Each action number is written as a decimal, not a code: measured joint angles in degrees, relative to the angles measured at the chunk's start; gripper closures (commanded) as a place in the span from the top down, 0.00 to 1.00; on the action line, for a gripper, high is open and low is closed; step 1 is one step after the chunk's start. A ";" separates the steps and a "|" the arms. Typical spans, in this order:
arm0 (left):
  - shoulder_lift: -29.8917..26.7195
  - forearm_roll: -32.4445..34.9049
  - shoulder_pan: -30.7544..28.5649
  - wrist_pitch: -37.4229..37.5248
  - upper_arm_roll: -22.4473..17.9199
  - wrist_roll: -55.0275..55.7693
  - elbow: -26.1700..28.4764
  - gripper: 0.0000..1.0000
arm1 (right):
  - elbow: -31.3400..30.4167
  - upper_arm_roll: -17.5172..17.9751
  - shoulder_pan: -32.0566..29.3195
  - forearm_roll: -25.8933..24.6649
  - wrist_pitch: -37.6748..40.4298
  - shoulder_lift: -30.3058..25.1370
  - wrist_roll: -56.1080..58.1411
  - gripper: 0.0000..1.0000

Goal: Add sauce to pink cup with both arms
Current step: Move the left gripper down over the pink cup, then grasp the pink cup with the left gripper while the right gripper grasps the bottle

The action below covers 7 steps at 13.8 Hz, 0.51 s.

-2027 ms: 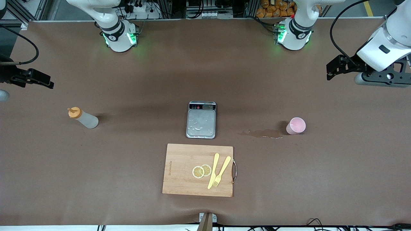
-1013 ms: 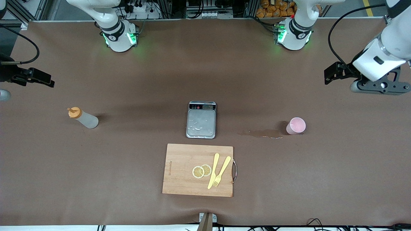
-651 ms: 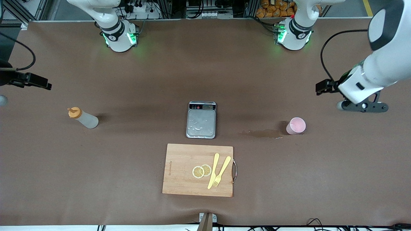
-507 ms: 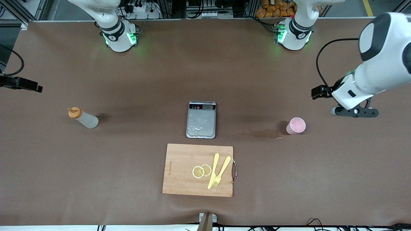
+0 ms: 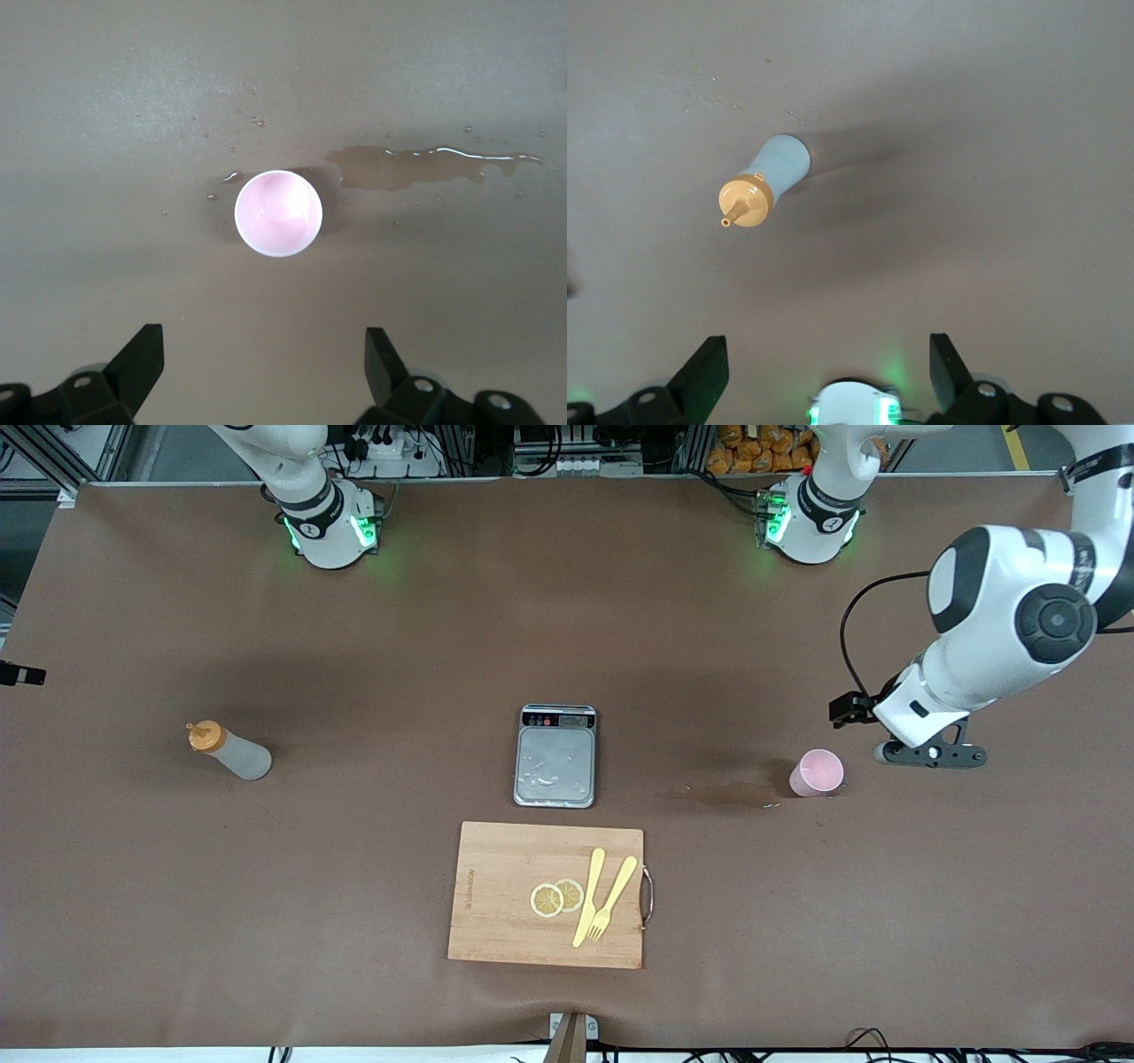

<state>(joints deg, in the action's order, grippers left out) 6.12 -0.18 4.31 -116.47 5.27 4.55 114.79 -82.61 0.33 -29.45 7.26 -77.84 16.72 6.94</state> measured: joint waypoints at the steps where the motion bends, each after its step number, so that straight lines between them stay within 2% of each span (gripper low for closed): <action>1: 0.13 0.00 -0.03 -3.48 -0.01 0.00 2.44 1.00 | -0.10 -0.04 -2.84 2.78 0.35 1.41 -0.74 1.00; 4: 2.22 0.00 -0.88 -12.07 -0.06 0.00 7.32 1.00 | -0.23 -0.07 -8.76 8.14 1.02 5.87 -5.45 1.00; 7: 6.95 0.00 -1.77 -15.56 -0.14 0.00 7.70 1.00 | -0.22 0.27 -9.36 10.19 1.10 8.61 -18.17 1.00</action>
<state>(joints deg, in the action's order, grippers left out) 13.07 -0.18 2.54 -132.04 5.13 4.55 122.49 -82.83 0.61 -38.81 17.45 -76.74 25.33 -11.23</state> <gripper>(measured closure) 0.000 0.000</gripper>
